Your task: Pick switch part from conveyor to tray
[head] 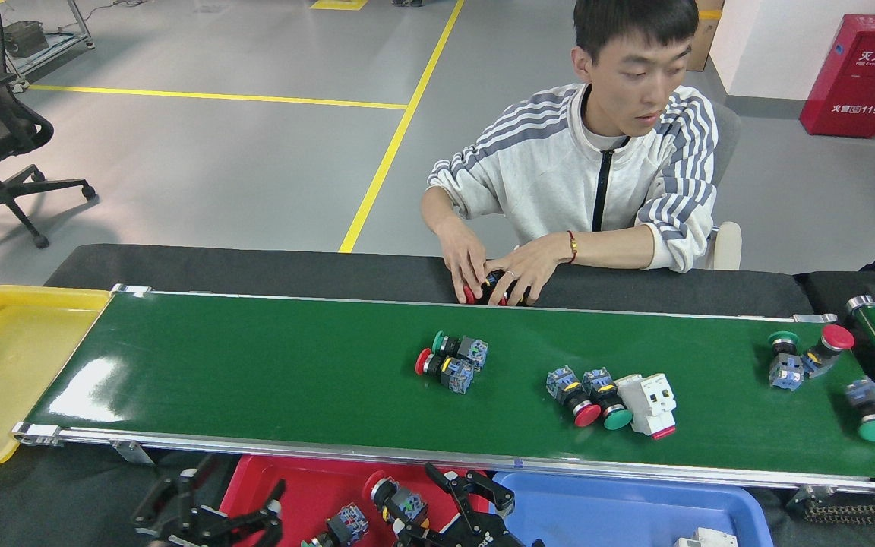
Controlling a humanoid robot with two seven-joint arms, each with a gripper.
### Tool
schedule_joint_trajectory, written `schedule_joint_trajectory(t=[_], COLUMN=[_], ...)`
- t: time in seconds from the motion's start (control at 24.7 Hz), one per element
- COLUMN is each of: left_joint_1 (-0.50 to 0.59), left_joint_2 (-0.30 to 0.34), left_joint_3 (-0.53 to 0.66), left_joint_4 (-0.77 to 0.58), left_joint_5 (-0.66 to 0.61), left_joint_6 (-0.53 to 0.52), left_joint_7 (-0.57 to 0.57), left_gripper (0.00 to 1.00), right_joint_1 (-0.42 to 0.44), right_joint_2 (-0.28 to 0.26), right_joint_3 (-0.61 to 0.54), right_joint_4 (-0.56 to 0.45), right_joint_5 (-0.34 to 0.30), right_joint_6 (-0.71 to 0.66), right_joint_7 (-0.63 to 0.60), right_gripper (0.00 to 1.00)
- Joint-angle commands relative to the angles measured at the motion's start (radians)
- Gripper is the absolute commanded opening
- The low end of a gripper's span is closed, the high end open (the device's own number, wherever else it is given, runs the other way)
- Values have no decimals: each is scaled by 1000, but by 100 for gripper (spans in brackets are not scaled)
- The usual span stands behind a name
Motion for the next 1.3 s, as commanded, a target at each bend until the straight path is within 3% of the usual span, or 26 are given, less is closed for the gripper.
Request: schedule_joint_trajectory(t=[0.0, 0.08, 0.28, 0.37, 0.49, 0.73, 0.89, 1.18, 1.26], left_joint_1=[6, 33, 63, 63, 45, -132, -285, -472, -501], left_joint_2=[13, 14, 14, 14, 14, 8, 8, 7, 7], left_joint_3=[25, 41, 51, 45, 15, -187, -311, -342, -344], left_joint_4=[-9, -12, -15, -14, -14, 14, 172, 413, 446], left_joint_5=[42, 45, 47, 44, 41, -93, -99, -87, -76], left_joint_6=[10, -34, -65, -72, -72, -11, 64, 69, 67], left_joint_7=[57, 63, 68, 66, 66, 50, 19, 7, 5], left_gripper=[100, 100, 100, 100, 100, 100, 100, 100, 100], right_joint_1=[-3, 16, 169, 241, 263, 151, 42, -84, -128], right_joint_2=[7, 10, -16, -40, -36, -44, -47, -2, 21], right_joint_3=[-4, -37, -143, -205, -284, -256, -193, -192, -192], right_joint_4=[-20, -57, -99, -99, -93, -36, 16, 110, 156], right_joint_5=[-1, -6, -7, -21, -70, -84, -82, -81, -81], right_joint_6=[7, 73, 516, 561, 562, 556, 533, 484, 485], right_joint_7=[-12, -32, -251, -310, -336, -270, -155, -74, -64], right_gripper=[99, 99, 99, 99, 99, 99, 99, 99, 93])
